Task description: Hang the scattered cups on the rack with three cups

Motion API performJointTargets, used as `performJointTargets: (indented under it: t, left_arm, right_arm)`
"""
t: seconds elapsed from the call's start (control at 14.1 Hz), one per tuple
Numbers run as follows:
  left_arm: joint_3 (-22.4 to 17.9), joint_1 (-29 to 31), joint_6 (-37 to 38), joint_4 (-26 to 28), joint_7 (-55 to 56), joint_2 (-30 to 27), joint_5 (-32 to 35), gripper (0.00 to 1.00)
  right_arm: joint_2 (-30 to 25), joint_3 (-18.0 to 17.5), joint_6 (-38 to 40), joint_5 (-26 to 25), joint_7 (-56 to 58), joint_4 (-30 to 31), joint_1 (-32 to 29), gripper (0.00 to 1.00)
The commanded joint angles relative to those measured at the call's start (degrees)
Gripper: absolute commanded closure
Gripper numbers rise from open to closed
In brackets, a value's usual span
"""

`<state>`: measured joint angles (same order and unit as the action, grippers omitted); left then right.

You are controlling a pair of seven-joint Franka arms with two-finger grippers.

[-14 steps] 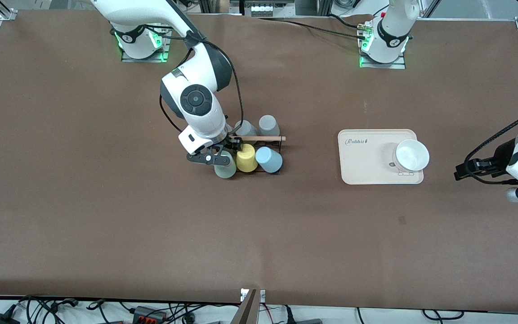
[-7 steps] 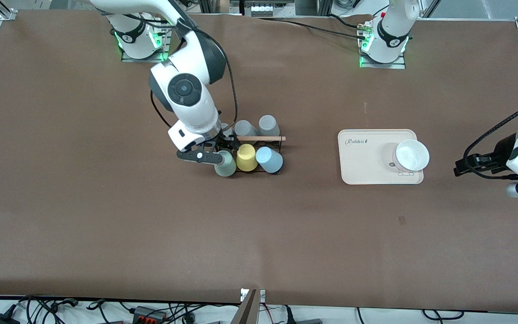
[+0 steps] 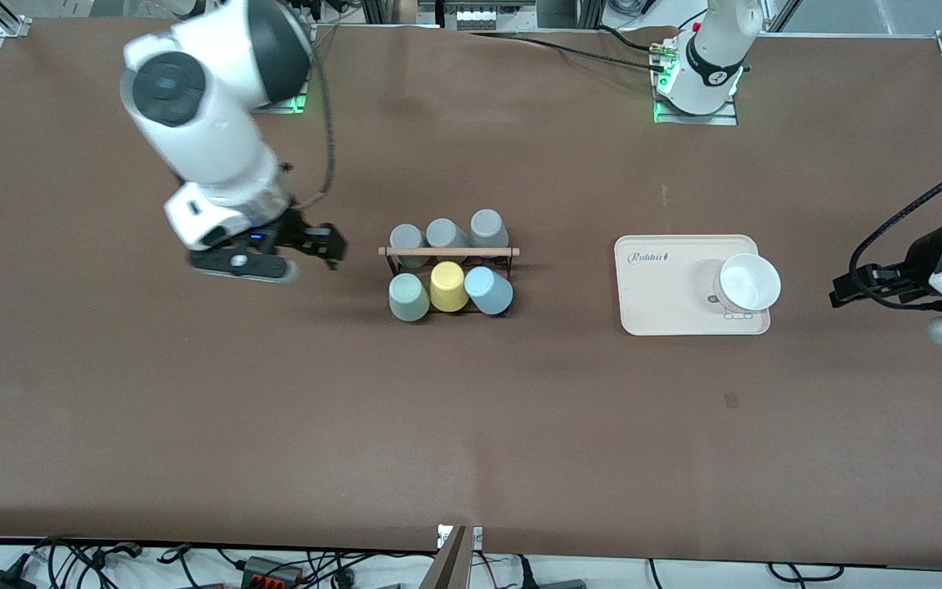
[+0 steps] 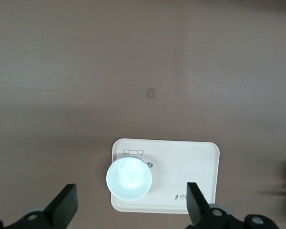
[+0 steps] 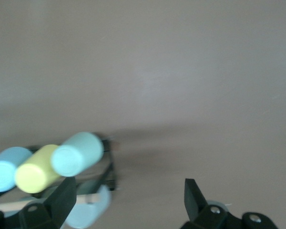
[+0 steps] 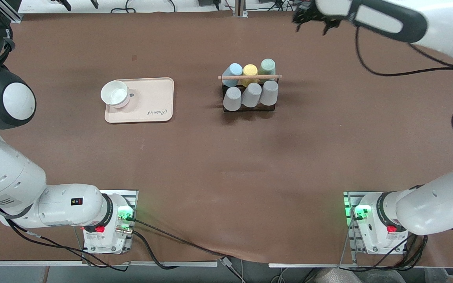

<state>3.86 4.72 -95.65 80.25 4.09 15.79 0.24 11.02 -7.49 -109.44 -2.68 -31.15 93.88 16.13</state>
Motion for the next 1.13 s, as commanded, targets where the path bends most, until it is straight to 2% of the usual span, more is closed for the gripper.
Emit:
performJointTargets:
  t: [0.0, 0.21, 0.35, 0.64, 0.85, 1.06]
  left_arm:
    - [0.54, 1.25, 1.96, 3.15, -1.02, -4.18, 0.2, 0.0]
    - [0.63, 1.16, 1.7, 5.87, -0.93, -5.51, 0.2, 0.0]
    - [0.63, 0.99, 0.39, 8.42, -0.93, -7.26, 0.2, 0.0]
    - [0.8, 0.73, -0.14, 9.13, -0.93, -7.71, 0.81, 0.0]
    - [0.98, 0.64, -1.11, 9.13, -0.84, -7.62, 0.82, 0.0]
    - [1.07, 0.64, -1.11, 9.04, -0.93, -7.62, 0.81, 0.0]
  right_arm:
    - [-5.03, -0.69, 4.22, 1.62, 9.41, 1.04, -8.81, 0.0]
    - [-8.11, -0.51, 8.44, 1.37, 24.51, 0.95, -17.52, 0.0]
    - [-9.17, 1.06, 9.33, 0.66, 27.19, 0.78, -20.61, 0.0]
    - [-7.07, 2.65, 14.58, 1.26, 26.67, -2.02, -20.88, 0.0]
    - [-7.68, 9.14, 15.92, 1.01, 26.84, -1.51, -14.49, 0.0]
    - [-8.21, 9.6, 15.4, 0.83, 27.97, -1.16, -14.11, 0.0]
